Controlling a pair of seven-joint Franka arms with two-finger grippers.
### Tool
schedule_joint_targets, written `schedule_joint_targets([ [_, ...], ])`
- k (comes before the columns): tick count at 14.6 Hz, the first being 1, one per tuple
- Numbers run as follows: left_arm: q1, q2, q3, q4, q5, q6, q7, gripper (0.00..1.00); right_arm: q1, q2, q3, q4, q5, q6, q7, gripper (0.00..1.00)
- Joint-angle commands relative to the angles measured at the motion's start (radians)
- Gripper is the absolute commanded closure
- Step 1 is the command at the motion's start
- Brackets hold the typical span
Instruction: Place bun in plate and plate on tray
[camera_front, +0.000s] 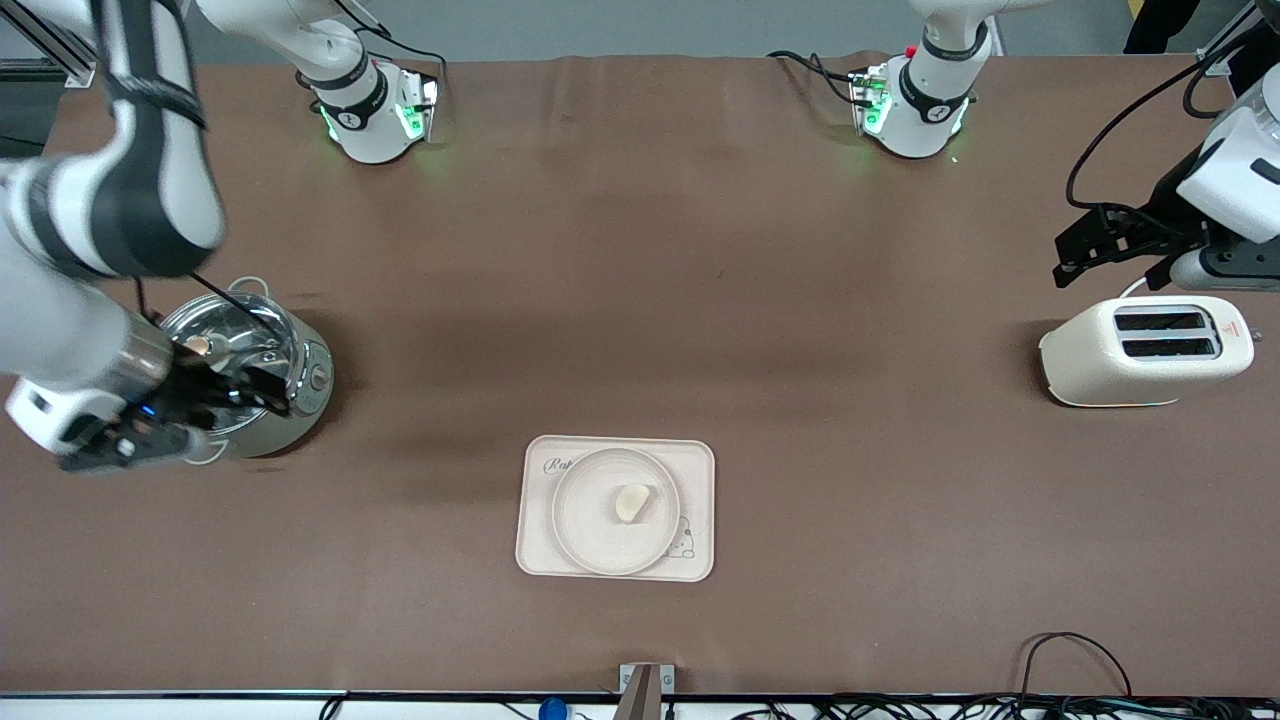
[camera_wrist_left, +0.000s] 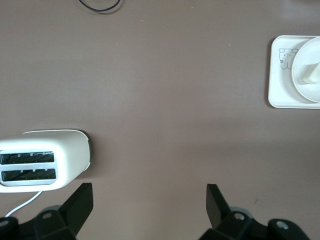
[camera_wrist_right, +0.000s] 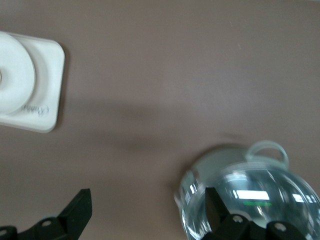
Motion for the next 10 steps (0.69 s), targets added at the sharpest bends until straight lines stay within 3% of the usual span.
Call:
schedule_joint_targets([
  [1, 0.024, 0.005, -0.001, 0.018, -0.010, -0.013, 0.019, 0.00, -0.027, -0.181, 0.020, -0.120, -0.061, -0.087, 0.000, 0.00],
  [6, -0.011, -0.002, 0.002, 0.018, -0.010, -0.011, 0.009, 0.00, -0.038, -0.293, 0.020, -0.110, -0.111, -0.170, 0.000, 0.00],
  [7, -0.060, -0.004, 0.034, 0.018, -0.004, -0.014, 0.001, 0.00, -0.039, -0.310, 0.020, -0.110, -0.114, -0.182, -0.002, 0.00],
  [9, -0.189, -0.007, 0.181, 0.017, -0.001, -0.016, 0.010, 0.00, -0.041, -0.335, 0.020, -0.108, -0.130, -0.202, -0.003, 0.00],
  [10, -0.203, -0.004, 0.204, 0.018, -0.003, -0.016, 0.016, 0.00, -0.041, -0.339, 0.020, -0.108, -0.140, -0.216, 0.000, 0.00],
])
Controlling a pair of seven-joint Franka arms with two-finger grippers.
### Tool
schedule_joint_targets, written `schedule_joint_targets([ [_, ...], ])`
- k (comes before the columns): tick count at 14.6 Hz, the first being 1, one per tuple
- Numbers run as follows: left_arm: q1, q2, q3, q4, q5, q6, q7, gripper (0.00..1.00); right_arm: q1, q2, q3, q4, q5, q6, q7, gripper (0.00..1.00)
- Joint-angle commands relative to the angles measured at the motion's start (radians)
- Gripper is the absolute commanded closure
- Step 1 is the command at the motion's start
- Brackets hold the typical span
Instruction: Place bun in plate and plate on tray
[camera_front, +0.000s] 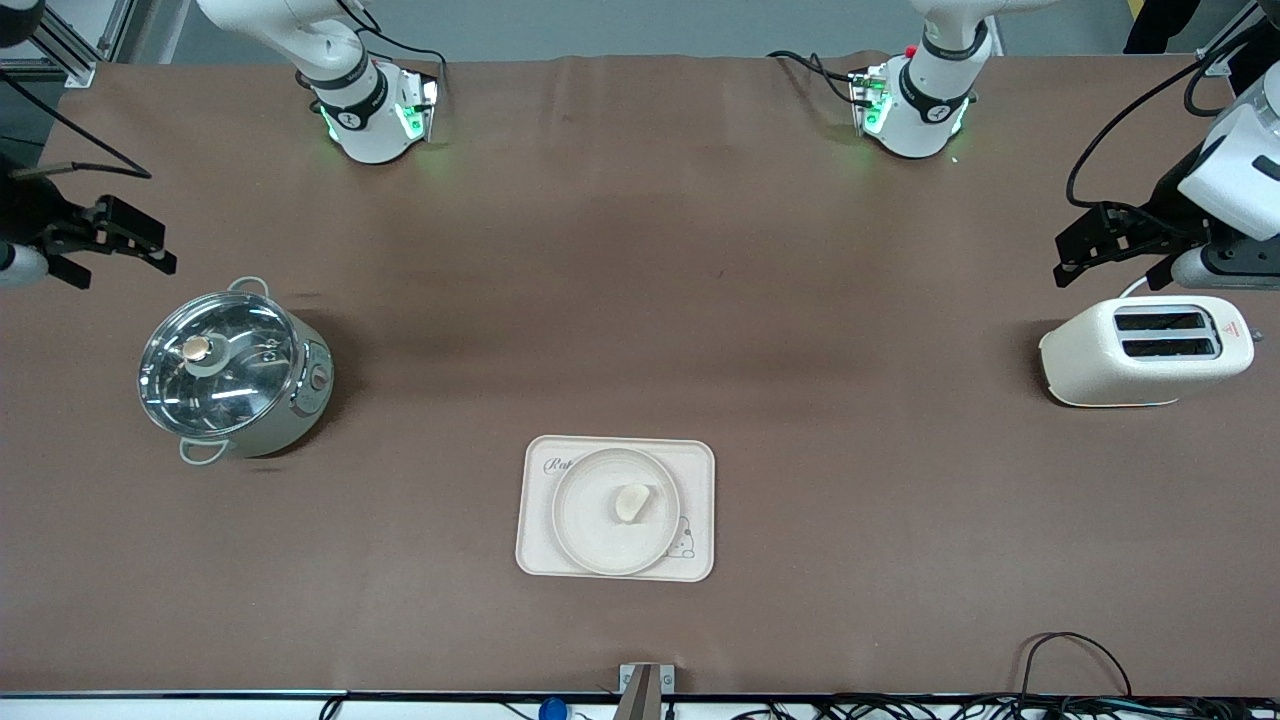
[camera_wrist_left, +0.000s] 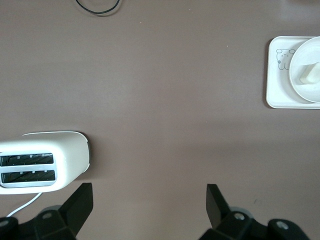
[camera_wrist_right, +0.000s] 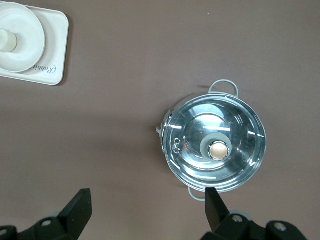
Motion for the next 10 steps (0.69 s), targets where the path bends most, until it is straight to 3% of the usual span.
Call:
schedule_joint_targets([
  [1, -0.063, -0.003, 0.073, 0.012, -0.001, -0.016, 0.005, 0.00, -0.014, -0.045, 0.015, -0.038, -0.037, -0.018, 0.001, 0.00],
  [3, -0.062, -0.003, 0.071, 0.012, -0.003, -0.016, 0.012, 0.00, -0.032, -0.041, 0.026, -0.006, -0.039, -0.031, 0.001, 0.00],
  [8, -0.056, 0.000, 0.073, 0.012, -0.001, -0.012, 0.015, 0.00, -0.161, -0.044, 0.133, 0.011, -0.040, -0.061, 0.002, 0.00],
  [10, -0.053, 0.002, 0.076, 0.013, 0.000, -0.012, 0.015, 0.00, -0.165, -0.045, 0.136, 0.013, -0.040, -0.065, 0.001, 0.00],
])
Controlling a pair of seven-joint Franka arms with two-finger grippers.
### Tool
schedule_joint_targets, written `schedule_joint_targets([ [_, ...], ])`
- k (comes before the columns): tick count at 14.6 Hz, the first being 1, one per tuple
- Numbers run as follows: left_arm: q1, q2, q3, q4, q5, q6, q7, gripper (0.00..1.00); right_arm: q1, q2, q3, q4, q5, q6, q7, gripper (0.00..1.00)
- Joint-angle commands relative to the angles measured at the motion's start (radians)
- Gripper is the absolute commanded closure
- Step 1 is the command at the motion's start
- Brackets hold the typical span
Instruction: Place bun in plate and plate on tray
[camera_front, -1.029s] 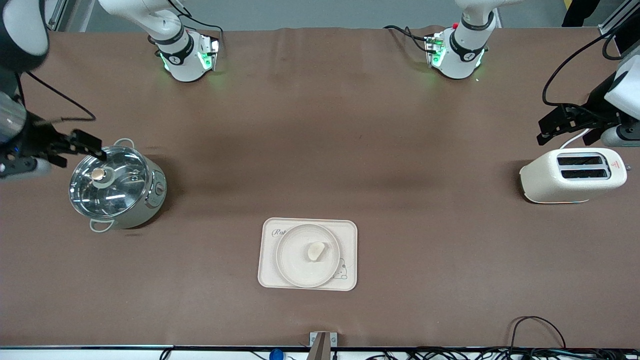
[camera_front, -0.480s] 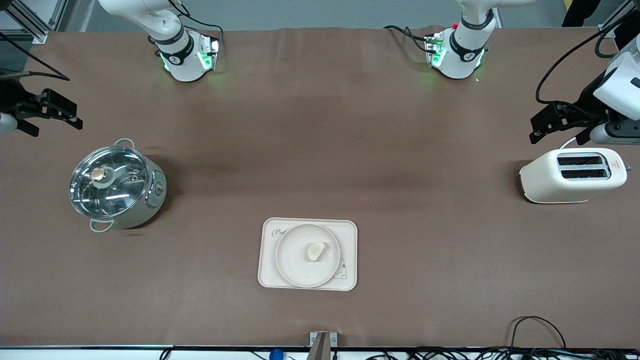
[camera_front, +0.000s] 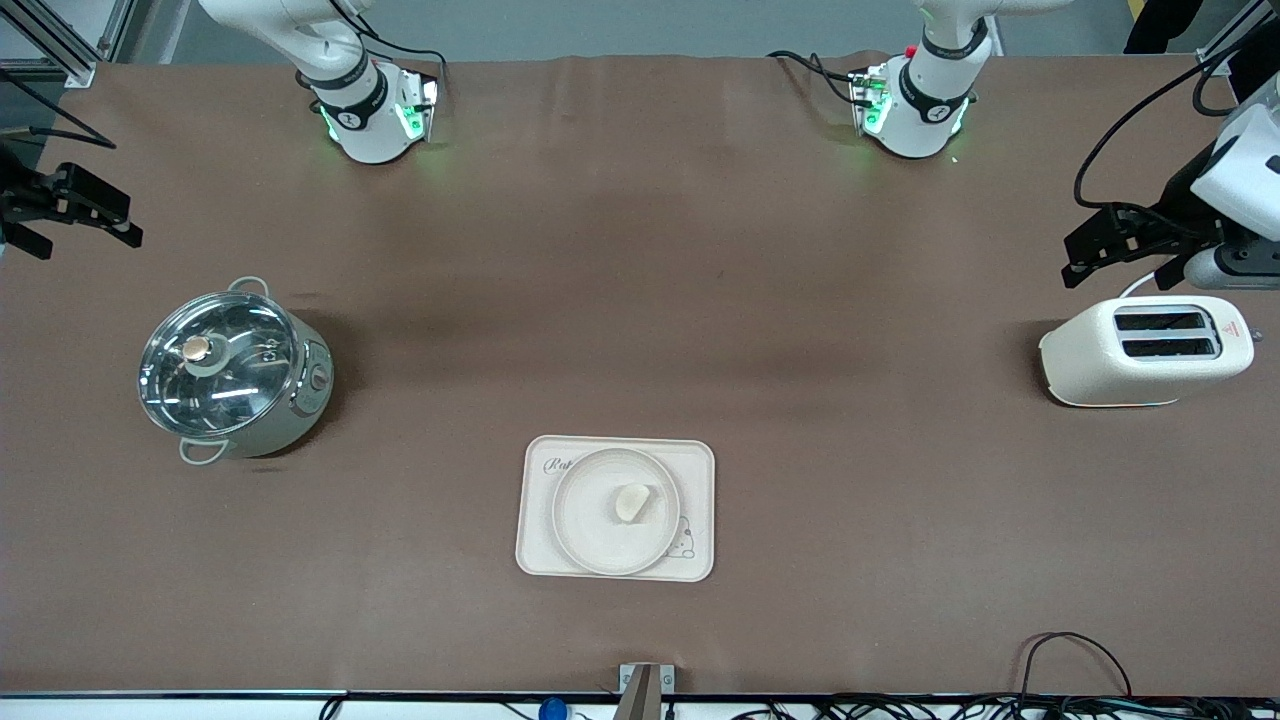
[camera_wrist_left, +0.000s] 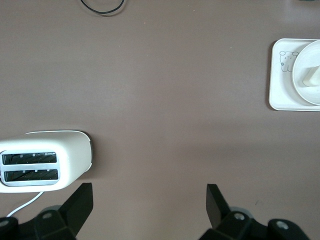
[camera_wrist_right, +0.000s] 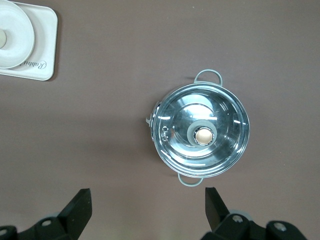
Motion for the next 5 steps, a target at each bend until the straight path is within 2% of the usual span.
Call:
schedule_joint_targets([
  [1, 0.000, 0.002, 0.012, 0.013, -0.001, -0.012, 0.014, 0.00, -0.029, -0.023, 0.032, -0.006, -0.018, -0.016, 0.002, 0.00],
  [5, -0.005, 0.022, 0.014, 0.062, 0.002, -0.020, 0.000, 0.00, -0.025, -0.019, 0.034, 0.015, -0.017, -0.022, 0.004, 0.00],
])
